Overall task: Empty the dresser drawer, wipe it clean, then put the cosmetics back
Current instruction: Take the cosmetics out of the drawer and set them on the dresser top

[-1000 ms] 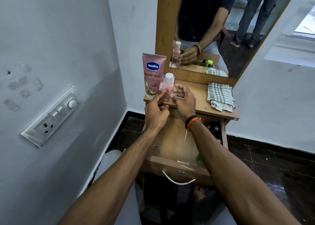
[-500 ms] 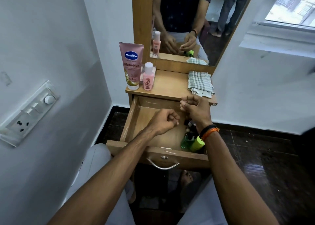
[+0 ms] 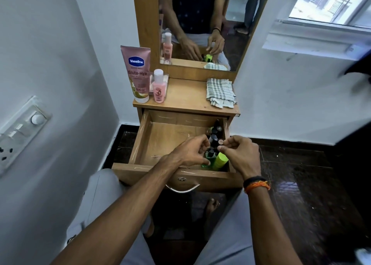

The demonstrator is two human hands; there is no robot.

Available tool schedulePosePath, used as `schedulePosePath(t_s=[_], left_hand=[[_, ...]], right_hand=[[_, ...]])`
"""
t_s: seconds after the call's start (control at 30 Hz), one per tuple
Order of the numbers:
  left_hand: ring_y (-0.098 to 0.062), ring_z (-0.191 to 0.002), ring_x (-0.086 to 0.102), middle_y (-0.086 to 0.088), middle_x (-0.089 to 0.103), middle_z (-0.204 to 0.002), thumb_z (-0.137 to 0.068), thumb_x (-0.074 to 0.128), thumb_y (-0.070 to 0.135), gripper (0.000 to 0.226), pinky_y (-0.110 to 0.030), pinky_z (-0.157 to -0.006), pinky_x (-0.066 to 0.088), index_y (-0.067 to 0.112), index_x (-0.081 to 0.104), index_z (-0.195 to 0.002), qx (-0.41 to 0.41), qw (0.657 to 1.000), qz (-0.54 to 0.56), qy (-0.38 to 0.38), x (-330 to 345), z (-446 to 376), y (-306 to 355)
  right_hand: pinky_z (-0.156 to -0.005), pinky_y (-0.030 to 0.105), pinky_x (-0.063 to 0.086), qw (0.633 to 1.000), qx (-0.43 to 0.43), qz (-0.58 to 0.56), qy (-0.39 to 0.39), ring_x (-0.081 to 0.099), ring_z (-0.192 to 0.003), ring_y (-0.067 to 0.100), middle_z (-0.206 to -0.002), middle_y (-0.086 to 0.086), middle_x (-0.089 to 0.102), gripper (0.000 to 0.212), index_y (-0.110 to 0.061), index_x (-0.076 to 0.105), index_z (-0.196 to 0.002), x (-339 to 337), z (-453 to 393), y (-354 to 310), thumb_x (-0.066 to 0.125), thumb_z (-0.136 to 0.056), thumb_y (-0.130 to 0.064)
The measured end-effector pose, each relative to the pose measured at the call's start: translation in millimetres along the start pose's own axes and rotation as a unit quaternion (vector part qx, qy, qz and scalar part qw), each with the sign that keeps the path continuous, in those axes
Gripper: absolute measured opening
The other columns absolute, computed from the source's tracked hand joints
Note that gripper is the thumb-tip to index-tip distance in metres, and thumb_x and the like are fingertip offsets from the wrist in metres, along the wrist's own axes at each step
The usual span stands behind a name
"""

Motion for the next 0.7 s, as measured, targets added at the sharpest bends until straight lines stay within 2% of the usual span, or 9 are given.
schedulePosePath(t_s=[0.17, 0.37, 0.5, 0.6, 0.7], left_hand=[[-0.009, -0.087, 0.056, 0.004, 0.062, -0.100, -0.070, 0.089, 0.031, 0.049, -0.020, -0.071, 0.049, 0.017, 0.061, -0.108, -0.003, 0.999, -0.037, 0.025, 6.6, 1.3, 4.4], [-0.016, -0.100, 0.063, -0.003, 0.069, -0.114, -0.075, 0.086, 0.032, 0.053, -0.027, -0.083, 0.052, 0.012, 0.064, -0.119, -0.004, 0.996, -0.083, 0.041, 9.9, 0.3, 9.1], [-0.020, -0.110, 0.064, -0.007, 0.068, -0.123, -0.078, 0.083, 0.026, 0.055, -0.032, -0.091, 0.054, 0.009, 0.061, -0.126, -0.012, 0.995, -0.090, 0.036, 12.2, 0.4, 11.7], [-0.021, -0.110, 0.066, -0.008, 0.067, -0.124, -0.083, 0.079, 0.023, 0.053, -0.033, -0.090, 0.056, 0.010, 0.060, -0.130, -0.008, 0.994, -0.104, 0.039, 12.4, 1.3, 13.0], [-0.022, -0.113, 0.065, -0.009, 0.065, -0.131, -0.084, 0.077, 0.023, 0.061, -0.037, -0.092, 0.057, 0.010, 0.053, -0.139, -0.006, 0.993, -0.116, 0.037, 11.1, 2.7, 14.7]], right_hand=[[-0.067, 0.020, 0.045, 0.997, -0.009, 0.072, -0.008, 0.064, -0.082, 0.011, -0.088, -0.004, 0.071, 0.027, -0.020, 0.075, -0.093, 5.9, 9.7, 2.4, 0.086, -0.074, -0.035], [-0.084, 0.033, 0.056, 0.995, 0.003, 0.099, -0.006, 0.064, -0.097, 0.018, -0.104, 0.003, 0.069, 0.039, -0.017, 0.072, -0.101, 11.2, 14.6, 5.1, 0.091, -0.069, -0.028], [-0.086, 0.036, 0.057, 0.995, 0.008, 0.099, 0.000, 0.065, -0.098, 0.020, -0.106, 0.005, 0.069, 0.045, -0.018, 0.069, -0.106, 16.3, 17.7, 5.9, 0.091, -0.069, -0.027], [-0.087, 0.039, 0.058, 0.995, 0.010, 0.102, 0.017, 0.066, -0.098, 0.022, -0.106, 0.005, 0.070, 0.043, -0.019, 0.067, -0.107, 20.3, 21.1, 7.4, 0.090, -0.071, -0.024], [-0.087, 0.038, 0.057, 0.994, 0.003, 0.106, 0.027, 0.065, -0.098, 0.023, -0.106, 0.006, 0.069, 0.042, -0.018, 0.066, -0.109, 24.3, 23.0, 8.2, 0.088, -0.073, -0.022]])
Point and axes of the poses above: each hand's wrist, its own z-axis away from the middle knuckle, its own x-axis out of the palm, y = z × x, the point moved 1 cm from there along -z, towards the middle knuckle
